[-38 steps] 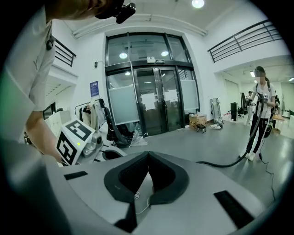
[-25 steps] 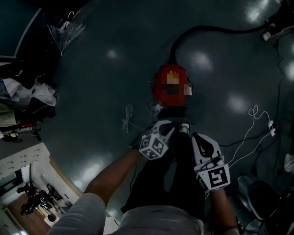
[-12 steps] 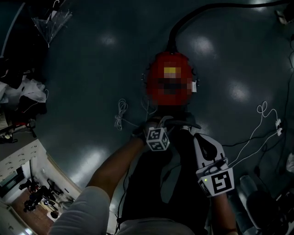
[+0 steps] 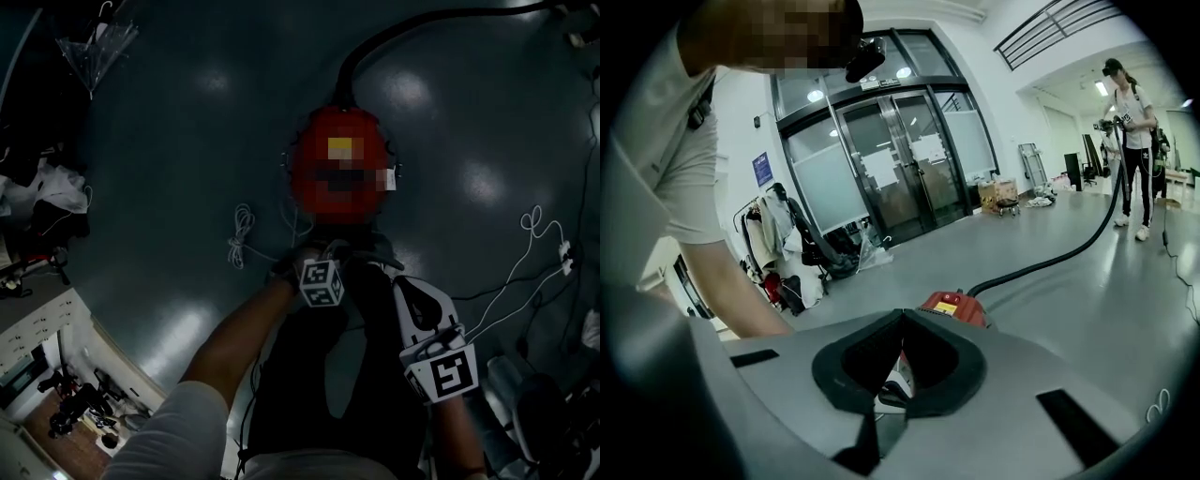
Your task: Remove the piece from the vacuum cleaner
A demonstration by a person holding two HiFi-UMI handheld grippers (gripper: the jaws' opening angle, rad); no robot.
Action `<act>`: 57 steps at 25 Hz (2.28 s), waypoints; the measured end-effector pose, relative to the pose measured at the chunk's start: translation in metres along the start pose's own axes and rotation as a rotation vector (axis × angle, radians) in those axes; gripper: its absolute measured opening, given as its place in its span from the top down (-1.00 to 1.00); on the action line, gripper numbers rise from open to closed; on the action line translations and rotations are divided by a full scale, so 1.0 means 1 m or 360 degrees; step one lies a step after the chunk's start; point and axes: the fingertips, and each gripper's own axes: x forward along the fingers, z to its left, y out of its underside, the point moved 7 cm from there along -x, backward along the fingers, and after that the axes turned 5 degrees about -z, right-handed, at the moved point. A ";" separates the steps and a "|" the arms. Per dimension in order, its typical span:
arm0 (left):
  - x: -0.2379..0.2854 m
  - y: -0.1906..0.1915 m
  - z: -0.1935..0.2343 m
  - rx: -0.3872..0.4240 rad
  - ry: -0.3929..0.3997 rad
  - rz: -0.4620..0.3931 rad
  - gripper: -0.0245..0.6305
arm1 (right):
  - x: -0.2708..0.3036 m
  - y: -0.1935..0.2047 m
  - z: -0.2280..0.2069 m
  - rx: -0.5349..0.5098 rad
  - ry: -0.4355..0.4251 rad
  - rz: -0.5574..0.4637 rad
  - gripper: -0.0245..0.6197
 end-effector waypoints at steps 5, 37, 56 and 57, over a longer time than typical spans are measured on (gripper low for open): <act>-0.002 -0.001 -0.010 -0.0056 0.0022 -0.0005 0.84 | -0.008 0.001 0.008 0.0005 -0.0011 0.0022 0.87; -0.380 -0.209 -0.120 0.0101 0.0065 -0.0238 0.84 | -0.178 -0.169 0.172 -0.0209 -0.0057 0.0053 0.87; -0.496 -0.272 -0.178 0.0185 0.0108 -0.0286 0.84 | -0.244 -0.236 0.242 -0.0414 -0.0004 -0.0063 0.87; -0.496 -0.272 -0.179 0.0188 0.0112 -0.0286 0.84 | -0.245 -0.235 0.241 -0.0426 0.0002 -0.0062 0.87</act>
